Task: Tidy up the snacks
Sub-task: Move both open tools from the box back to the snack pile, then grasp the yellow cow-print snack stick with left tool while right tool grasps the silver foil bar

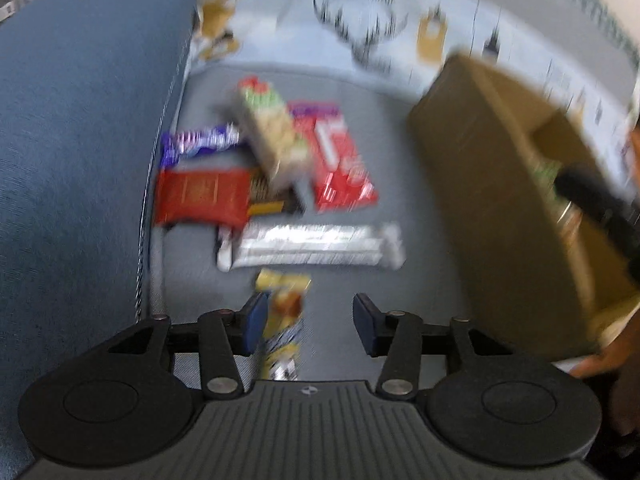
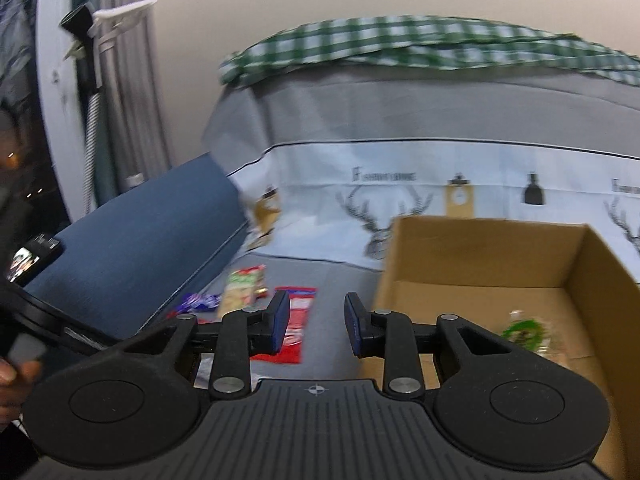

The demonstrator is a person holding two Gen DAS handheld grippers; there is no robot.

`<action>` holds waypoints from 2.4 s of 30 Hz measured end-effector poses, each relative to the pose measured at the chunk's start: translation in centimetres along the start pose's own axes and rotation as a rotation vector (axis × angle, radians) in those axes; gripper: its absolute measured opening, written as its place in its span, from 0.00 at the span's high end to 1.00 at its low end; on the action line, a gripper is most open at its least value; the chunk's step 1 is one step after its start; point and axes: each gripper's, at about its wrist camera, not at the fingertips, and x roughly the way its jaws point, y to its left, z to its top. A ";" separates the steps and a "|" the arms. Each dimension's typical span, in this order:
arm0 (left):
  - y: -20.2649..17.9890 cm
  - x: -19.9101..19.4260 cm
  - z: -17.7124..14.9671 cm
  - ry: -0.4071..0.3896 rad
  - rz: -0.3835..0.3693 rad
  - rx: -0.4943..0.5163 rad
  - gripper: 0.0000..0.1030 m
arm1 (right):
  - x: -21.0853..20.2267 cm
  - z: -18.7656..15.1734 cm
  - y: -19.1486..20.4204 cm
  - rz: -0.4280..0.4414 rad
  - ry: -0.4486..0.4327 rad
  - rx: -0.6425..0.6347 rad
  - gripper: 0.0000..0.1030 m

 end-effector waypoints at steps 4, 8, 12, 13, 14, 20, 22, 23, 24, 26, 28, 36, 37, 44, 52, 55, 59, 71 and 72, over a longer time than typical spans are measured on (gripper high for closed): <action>0.4 1.4 -0.5 0.074 0.005 0.054 0.44 | 1.5 -0.5 1.9 0.034 0.041 -0.020 0.69; 1.2 2.4 -1.0 0.132 0.004 0.031 0.45 | 2.8 -0.9 3.6 0.054 0.069 -0.063 0.68; 1.2 3.4 -1.5 0.180 0.029 0.062 0.55 | 4.2 -1.4 4.7 0.065 0.101 -0.088 0.64; 1.2 3.8 -1.5 0.192 0.042 0.066 0.71 | 4.6 -1.5 4.9 0.066 0.111 -0.091 0.63; 1.3 4.2 -1.7 0.199 0.063 0.070 0.80 | 5.0 -1.6 5.1 0.066 0.121 -0.092 0.62; 1.5 3.5 -1.7 0.107 0.202 0.073 0.86 | 6.9 -2.1 5.8 0.064 0.159 -0.108 0.59; 1.8 3.3 -1.4 0.087 0.212 0.051 0.86 | 7.6 -2.4 6.1 0.065 0.180 -0.124 0.57; 1.9 3.3 -1.3 0.079 0.218 0.043 0.86 | 8.0 -2.6 6.3 0.064 0.193 -0.134 0.54; 1.9 3.3 -1.3 0.074 0.223 0.037 0.86 | 8.6 -2.8 6.5 0.064 0.210 -0.144 0.53; 2.1 3.3 -1.0 0.065 0.229 0.023 0.86 | 9.6 -3.2 6.7 0.067 0.249 -0.156 0.49; 2.1 3.3 -0.9 0.060 0.231 0.010 0.86 | 10.9 -3.7 6.9 0.077 0.301 -0.168 0.46; 2.7 2.5 -0.8 0.036 0.196 -0.030 0.88 | 14.6 -5.0 8.4 0.069 0.364 -0.268 0.31; 2.6 2.7 -0.8 0.032 0.191 -0.030 0.87 | 14.9 -5.1 8.4 0.064 0.367 -0.274 0.30; 2.6 2.7 -1.0 0.032 0.189 -0.029 0.88 | 18.0 -5.9 7.9 0.082 0.433 -0.266 0.14; 2.9 2.8 -0.6 0.024 0.158 -0.061 0.87 | 17.1 -5.7 8.1 0.201 0.439 -0.266 0.50; 3.0 2.8 -0.6 0.022 0.136 -0.073 0.87 | 15.9 -5.9 8.7 0.253 0.451 -0.291 0.72; 3.4 2.3 -0.8 -0.002 0.083 -0.116 0.87 | 14.1 -6.2 8.9 0.224 0.460 -0.314 0.80; 0.8 2.3 -1.3 0.020 0.014 -0.044 0.87 | 7.5 -9.7 7.7 0.023 0.422 -0.074 0.79; 0.5 2.3 -1.4 0.022 0.008 -0.027 0.87 | 7.5 -9.8 7.5 0.019 0.439 -0.060 0.77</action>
